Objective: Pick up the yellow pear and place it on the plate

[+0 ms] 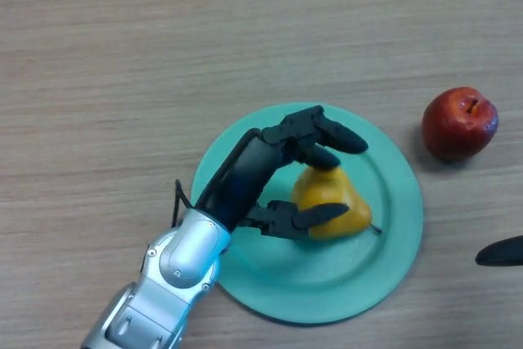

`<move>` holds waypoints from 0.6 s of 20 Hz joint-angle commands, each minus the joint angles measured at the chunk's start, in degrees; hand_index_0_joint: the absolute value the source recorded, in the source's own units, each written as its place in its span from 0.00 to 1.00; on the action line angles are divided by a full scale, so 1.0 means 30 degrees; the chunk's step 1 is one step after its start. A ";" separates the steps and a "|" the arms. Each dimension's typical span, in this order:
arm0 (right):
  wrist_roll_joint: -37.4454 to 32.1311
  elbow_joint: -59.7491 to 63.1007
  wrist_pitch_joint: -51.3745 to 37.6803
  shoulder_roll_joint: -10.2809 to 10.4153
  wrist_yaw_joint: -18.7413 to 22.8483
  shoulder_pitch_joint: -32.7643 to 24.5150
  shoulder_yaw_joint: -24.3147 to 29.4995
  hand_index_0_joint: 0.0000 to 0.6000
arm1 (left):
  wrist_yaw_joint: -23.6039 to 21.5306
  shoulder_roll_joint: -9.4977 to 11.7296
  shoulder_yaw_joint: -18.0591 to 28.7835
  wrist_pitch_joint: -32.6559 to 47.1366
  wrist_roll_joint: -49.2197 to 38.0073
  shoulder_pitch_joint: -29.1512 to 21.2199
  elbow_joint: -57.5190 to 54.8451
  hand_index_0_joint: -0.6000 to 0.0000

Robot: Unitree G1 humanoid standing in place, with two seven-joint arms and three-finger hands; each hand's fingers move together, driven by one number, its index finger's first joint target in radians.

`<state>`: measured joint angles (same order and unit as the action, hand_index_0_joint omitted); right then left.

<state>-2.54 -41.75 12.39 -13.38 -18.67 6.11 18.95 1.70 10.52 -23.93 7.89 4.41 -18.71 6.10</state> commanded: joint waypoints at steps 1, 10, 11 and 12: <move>-0.1169 -0.0958 -0.2147 -0.0384 0.0316 -0.0191 0.1613 0.00 | -0.0950 0.0122 0.0797 0.1533 0.0100 -0.0836 -0.0694 0.00; -0.0681 -0.0416 -0.2183 -0.0505 0.0405 -0.0436 0.1074 0.00 | -0.0460 0.0122 0.3688 -0.0708 -0.0754 -0.0277 -0.3178 0.00; -0.0508 -0.0129 -0.2451 -0.0500 0.0475 -0.0475 0.0982 0.00 | -0.0503 0.0122 0.4294 -0.1246 -0.0943 -0.0238 -0.3814 0.00; -0.0485 -0.0091 -0.2489 -0.0524 0.0515 -0.0521 0.0973 0.00 | -0.0504 0.0122 0.4389 -0.1243 -0.0893 -0.0207 -0.3910 0.25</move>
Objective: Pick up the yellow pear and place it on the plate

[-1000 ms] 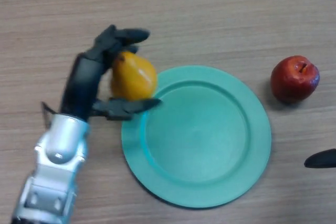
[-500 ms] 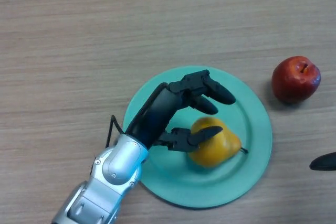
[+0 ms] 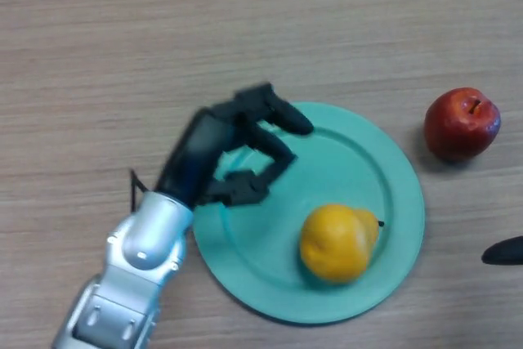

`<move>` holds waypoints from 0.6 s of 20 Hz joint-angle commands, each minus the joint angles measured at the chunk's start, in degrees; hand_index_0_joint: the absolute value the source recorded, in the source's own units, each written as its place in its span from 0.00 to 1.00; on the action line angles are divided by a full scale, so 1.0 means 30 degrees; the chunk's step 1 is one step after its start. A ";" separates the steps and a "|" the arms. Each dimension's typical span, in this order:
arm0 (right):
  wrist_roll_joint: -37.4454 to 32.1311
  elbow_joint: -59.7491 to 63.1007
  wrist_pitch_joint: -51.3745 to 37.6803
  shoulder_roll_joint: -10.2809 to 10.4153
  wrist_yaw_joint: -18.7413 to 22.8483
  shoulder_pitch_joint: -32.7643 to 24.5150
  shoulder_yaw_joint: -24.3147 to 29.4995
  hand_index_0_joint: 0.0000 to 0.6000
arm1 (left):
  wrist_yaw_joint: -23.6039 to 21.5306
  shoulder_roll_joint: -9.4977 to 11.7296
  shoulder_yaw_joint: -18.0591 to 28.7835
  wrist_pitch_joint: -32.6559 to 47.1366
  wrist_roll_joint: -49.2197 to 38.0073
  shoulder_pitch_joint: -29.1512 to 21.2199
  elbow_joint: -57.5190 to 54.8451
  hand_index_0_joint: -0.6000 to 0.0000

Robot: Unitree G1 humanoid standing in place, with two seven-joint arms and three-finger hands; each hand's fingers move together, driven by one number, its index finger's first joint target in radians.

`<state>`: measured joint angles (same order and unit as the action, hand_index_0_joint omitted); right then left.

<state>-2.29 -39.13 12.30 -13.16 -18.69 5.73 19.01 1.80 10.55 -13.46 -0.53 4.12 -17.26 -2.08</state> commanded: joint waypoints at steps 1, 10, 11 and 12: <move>-0.0576 -0.0819 -0.2519 -0.0640 0.0604 -0.0501 0.0859 0.00 | -0.0661 0.0113 0.1211 0.1720 -0.0473 -0.0632 -0.1393 0.50; -0.0988 0.0960 -0.3304 -0.1039 0.0885 -0.1199 -0.0144 0.00 | -0.0096 0.0994 0.5354 0.1744 -0.0488 0.0371 -0.3884 1.00; -0.1323 0.1004 -0.3097 -0.1048 0.0819 -0.1192 -0.0204 0.00 | 0.0072 0.1241 0.5775 0.1230 -0.1880 0.0548 -0.4295 1.00; -0.1435 0.1026 -0.3004 -0.1035 0.0806 -0.1189 -0.0256 0.00 | 0.0090 0.1332 0.5966 0.1049 -0.2365 0.0607 -0.4452 1.00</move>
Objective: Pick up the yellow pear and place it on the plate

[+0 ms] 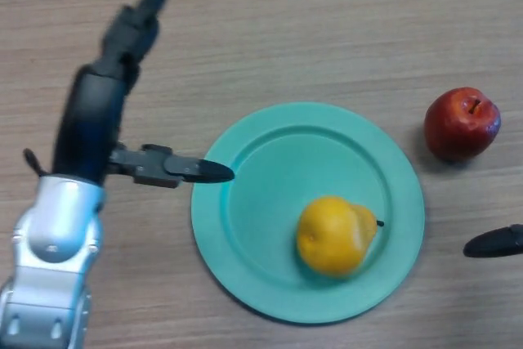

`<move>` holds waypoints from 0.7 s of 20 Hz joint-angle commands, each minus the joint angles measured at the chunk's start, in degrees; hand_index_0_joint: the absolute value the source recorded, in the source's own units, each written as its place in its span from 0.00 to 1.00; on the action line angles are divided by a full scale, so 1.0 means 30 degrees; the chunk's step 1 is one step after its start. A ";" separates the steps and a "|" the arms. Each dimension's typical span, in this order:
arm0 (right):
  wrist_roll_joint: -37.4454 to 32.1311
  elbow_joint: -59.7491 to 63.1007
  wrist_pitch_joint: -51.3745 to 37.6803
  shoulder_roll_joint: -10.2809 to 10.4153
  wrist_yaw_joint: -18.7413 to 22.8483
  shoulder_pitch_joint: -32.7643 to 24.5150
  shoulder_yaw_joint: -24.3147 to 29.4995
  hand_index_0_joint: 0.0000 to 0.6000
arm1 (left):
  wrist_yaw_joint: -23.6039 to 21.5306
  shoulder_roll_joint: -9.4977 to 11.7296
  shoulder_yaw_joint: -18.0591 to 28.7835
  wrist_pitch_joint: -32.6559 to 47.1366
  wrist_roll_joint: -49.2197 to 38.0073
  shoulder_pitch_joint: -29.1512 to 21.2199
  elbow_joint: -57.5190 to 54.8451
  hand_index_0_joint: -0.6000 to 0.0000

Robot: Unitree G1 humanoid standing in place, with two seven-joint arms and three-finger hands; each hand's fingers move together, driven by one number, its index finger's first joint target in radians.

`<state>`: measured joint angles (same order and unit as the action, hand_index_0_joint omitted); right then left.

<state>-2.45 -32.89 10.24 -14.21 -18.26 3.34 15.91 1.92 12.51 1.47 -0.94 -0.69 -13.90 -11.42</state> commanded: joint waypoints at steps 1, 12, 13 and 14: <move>-0.1240 -0.0826 -0.2449 -0.0780 0.0727 -0.0575 0.0654 0.00 | -0.0138 0.0883 0.1204 0.1144 -0.1211 -0.0389 -0.1432 1.00; -0.1304 -0.0251 -0.2656 -0.1005 0.0641 -0.0887 0.0483 0.00 | -0.0117 0.1727 0.2437 -0.0497 -0.3870 -0.0105 -0.2094 1.00; -0.1424 -0.0337 -0.2461 -0.1014 0.0564 -0.0910 0.0500 0.00 | -0.0093 0.1758 0.2554 -0.0536 -0.4016 -0.0041 -0.2266 1.00; -0.1519 -0.0347 -0.2360 -0.1007 0.0541 -0.0922 0.0501 0.00 | -0.0092 0.1761 0.2620 -0.0520 -0.4107 0.0021 -0.2370 1.00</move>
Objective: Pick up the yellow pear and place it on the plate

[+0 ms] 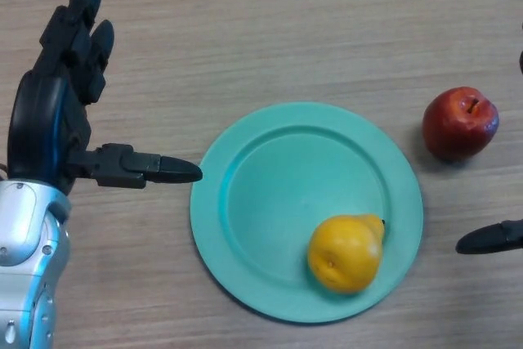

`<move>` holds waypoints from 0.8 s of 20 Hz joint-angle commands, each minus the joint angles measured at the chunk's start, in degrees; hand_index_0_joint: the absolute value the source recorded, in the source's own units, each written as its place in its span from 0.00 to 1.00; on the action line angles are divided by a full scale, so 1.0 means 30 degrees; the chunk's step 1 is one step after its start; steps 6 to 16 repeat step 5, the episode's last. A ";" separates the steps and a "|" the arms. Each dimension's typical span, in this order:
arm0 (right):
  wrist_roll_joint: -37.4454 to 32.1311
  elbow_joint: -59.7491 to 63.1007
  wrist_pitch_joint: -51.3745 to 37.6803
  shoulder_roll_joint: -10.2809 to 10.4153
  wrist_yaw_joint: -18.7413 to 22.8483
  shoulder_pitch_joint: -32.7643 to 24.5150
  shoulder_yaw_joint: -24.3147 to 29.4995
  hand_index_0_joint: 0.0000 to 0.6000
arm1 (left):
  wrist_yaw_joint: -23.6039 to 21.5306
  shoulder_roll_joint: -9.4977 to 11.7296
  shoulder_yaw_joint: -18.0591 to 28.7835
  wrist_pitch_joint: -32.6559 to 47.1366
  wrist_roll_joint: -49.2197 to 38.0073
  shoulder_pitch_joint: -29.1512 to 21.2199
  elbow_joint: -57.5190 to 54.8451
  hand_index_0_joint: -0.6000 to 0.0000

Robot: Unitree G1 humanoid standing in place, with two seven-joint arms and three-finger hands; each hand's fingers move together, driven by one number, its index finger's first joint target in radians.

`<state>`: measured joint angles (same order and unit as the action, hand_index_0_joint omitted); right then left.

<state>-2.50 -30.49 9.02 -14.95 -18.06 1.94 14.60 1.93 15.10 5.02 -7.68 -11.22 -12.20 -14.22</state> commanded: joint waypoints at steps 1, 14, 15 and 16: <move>-0.1625 -0.1019 -0.1971 -0.0742 0.0462 -0.0476 0.0877 0.00 | -0.0058 0.1003 0.1555 0.1537 -0.0598 -0.0393 -0.1681 1.00; -0.1840 -0.1101 -0.1810 -0.0772 0.0321 -0.0525 0.0783 0.00 | -0.0076 0.1128 0.1897 0.1124 -0.0541 -0.0219 -0.2191 1.00; -0.1840 -0.1101 -0.1810 -0.0772 0.0321 -0.0525 0.0783 0.00 | -0.0076 0.1128 0.1897 0.1124 -0.0541 -0.0219 -0.2191 1.00; -0.1840 -0.1101 -0.1810 -0.0772 0.0321 -0.0525 0.0783 0.00 | -0.0076 0.1128 0.1897 0.1124 -0.0541 -0.0219 -0.2191 1.00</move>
